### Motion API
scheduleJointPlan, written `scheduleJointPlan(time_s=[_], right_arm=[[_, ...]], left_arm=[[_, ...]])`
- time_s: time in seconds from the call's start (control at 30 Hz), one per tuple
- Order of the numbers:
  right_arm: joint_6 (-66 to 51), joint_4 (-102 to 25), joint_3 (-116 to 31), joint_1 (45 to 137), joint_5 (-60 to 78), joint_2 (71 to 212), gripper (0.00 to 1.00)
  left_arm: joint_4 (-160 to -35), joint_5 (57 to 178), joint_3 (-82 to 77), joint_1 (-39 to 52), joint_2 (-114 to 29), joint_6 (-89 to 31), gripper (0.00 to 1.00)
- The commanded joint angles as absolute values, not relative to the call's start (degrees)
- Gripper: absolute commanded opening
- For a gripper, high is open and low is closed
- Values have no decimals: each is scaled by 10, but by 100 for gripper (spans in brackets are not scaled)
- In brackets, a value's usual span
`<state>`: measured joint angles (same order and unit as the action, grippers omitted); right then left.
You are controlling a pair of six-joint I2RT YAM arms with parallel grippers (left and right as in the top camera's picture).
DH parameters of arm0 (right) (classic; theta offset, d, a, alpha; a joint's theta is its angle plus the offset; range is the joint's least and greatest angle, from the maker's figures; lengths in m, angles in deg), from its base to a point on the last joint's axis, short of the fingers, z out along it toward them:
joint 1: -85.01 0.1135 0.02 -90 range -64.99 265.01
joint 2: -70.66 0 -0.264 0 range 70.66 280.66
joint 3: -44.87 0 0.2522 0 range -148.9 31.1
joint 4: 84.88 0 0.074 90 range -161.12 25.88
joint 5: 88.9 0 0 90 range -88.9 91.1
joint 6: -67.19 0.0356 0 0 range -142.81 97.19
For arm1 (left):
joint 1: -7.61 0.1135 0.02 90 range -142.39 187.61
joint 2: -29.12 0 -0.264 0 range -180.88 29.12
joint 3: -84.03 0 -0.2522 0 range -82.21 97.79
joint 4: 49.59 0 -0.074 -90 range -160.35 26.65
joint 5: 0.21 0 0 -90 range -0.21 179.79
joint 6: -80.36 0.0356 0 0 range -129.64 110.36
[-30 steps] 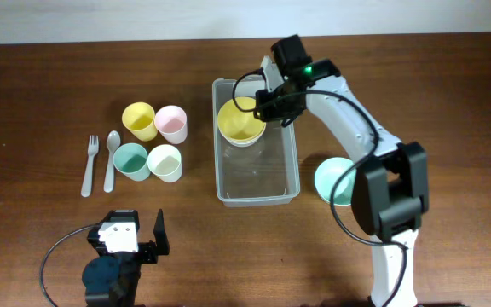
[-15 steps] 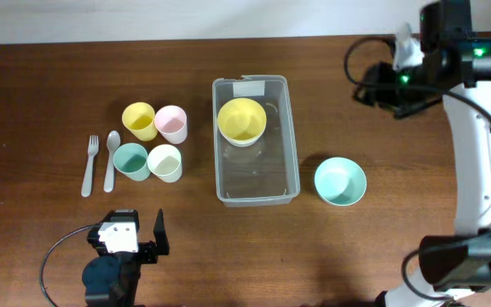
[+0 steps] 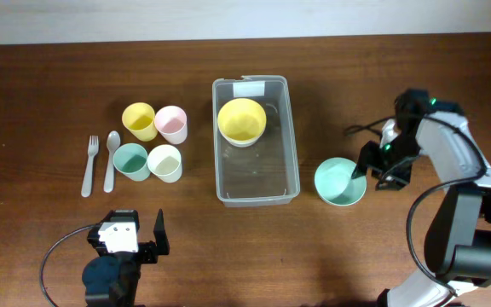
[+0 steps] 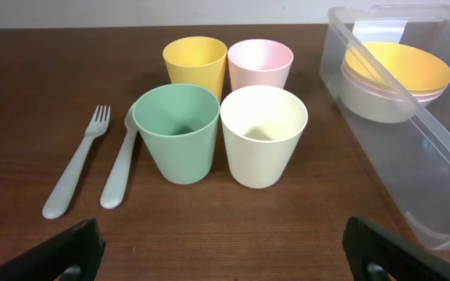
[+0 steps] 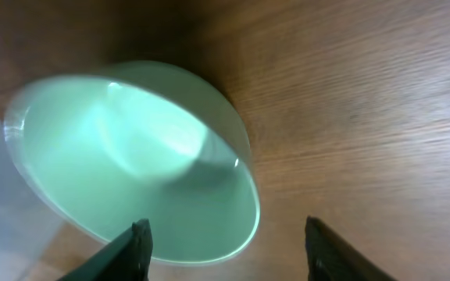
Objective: Pack container
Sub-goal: 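Move the right gripper to the green bowl and grasp its rim, then carry the green bowl into the container onto the bowl stack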
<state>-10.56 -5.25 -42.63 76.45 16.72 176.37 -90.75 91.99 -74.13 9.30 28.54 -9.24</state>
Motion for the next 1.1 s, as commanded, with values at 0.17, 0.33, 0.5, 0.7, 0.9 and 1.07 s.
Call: scheduleJointPlan(time_s=[0.17, 0.33, 0.5, 0.7, 0.9, 1.07], right_arm=[[-66, -242, -295, 763, 226, 1762, 24], [-38, -293, -299, 760, 226, 1761, 4], [-16, -305, -374, 746, 279, 1732, 4], [-11, -211, -611, 798, 386, 1689, 4], [-59, -152, -718, 960, 248, 1691, 4], [-59, -166, -718, 1059, 123, 1749, 4]], left_arm=[[-906, 926, -744, 91, 288, -88, 100], [-906, 926, -744, 91, 288, -88, 100], [-906, 926, -744, 91, 288, -88, 100], [-906, 926, -744, 91, 288, -88, 100], [-906, 926, -744, 91, 288, -88, 100], [-906, 926, -744, 91, 288, -88, 100]])
